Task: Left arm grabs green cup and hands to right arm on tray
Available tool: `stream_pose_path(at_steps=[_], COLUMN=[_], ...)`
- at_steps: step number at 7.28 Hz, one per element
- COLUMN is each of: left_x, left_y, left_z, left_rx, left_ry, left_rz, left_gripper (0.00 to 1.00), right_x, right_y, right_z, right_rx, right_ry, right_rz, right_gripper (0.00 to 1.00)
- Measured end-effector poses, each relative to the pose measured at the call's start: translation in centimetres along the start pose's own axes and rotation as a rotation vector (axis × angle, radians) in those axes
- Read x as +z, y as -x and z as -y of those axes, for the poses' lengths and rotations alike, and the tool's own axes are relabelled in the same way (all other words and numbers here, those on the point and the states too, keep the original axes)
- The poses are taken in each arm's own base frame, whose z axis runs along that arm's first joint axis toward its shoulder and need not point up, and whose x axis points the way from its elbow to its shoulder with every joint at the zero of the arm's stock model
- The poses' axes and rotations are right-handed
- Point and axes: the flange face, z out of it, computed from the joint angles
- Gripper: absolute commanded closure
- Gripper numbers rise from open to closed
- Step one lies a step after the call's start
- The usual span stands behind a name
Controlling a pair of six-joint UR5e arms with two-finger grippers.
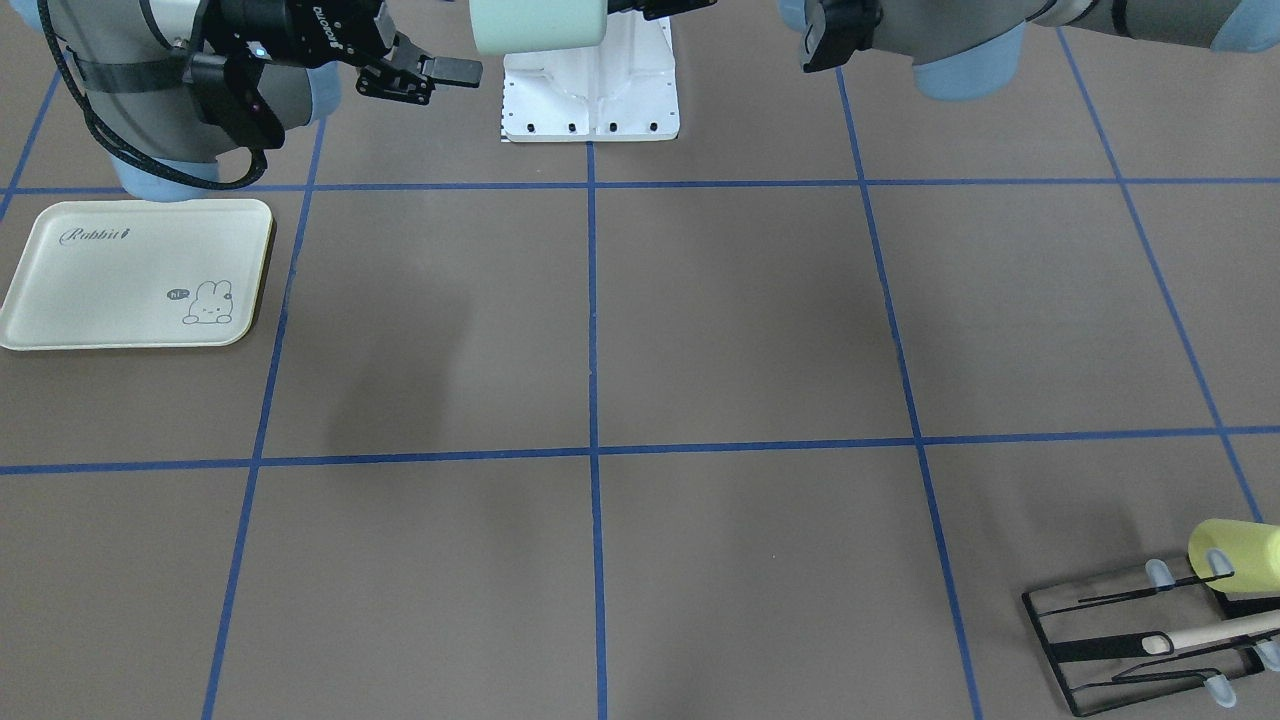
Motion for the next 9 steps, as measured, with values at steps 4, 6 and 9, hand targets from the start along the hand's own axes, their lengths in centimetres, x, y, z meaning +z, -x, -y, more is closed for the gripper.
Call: stream_pose_path(at_steps=[4, 6, 9], left_x=[1.0, 1.3, 1.5], left_y=[0.9, 1.3, 1.4], left_z=[-0.9, -1.2, -1.1], left_rx=[-0.042, -0.06, -0.064], left_ry=[0.022, 0.028, 0.027], left_rz=[0.013, 0.02, 0.023], left_gripper=[1.0, 1.0, 1.0], right_x=[0.3, 0.3, 0.2], right_y=[0.3, 0.5, 1.0], right_z=[0.0, -0.2, -0.8], right_rx=[-0.002, -0.004, -0.007], right_ry=[-0.001, 0.004, 0.019], right_rz=[0.01, 0.015, 0.025], right_gripper=[0.21, 0.47, 0.59])
